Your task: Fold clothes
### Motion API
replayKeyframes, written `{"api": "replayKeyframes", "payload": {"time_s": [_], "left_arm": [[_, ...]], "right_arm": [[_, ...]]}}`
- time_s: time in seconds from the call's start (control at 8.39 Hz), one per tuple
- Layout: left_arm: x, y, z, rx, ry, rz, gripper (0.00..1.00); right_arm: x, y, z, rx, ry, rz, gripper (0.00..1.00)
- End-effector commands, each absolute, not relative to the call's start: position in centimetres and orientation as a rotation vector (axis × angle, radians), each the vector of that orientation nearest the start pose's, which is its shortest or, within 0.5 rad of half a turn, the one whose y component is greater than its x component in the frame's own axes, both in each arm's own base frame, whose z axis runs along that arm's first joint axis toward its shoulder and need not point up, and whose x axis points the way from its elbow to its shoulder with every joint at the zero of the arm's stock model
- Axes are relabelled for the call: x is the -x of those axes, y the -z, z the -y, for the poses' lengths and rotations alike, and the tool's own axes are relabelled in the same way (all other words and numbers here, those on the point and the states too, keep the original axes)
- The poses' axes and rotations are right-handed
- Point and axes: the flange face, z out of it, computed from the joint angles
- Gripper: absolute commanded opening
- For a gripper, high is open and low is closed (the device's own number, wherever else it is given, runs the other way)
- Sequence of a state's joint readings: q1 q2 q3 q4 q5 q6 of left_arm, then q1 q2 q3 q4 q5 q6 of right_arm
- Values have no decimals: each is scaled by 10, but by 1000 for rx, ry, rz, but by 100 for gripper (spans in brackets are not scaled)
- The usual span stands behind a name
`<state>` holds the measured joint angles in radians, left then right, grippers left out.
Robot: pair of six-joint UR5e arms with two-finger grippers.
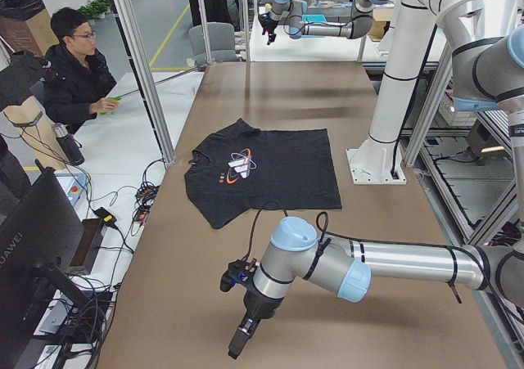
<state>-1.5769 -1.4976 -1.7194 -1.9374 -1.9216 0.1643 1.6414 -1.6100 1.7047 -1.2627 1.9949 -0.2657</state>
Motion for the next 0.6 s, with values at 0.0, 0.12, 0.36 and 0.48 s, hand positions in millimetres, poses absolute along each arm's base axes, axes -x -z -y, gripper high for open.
{"api": "replayKeyframes", "payload": {"time_s": [0.0,0.12,0.36,0.48], "left_arm": [[106,-600,488,-471,-234,-277,94],[105,-603,490,-462,-225,-264,94],[107,-606,489,-455,-216,-263,94],[111,-607,491,-451,-200,-211,93]], "right_arm": [[-130,-591,494,-469,271,314,95],[-130,-590,494,-472,273,312,95],[-130,-590,494,-470,272,311,95],[-130,-591,495,-485,275,308,95]]}}
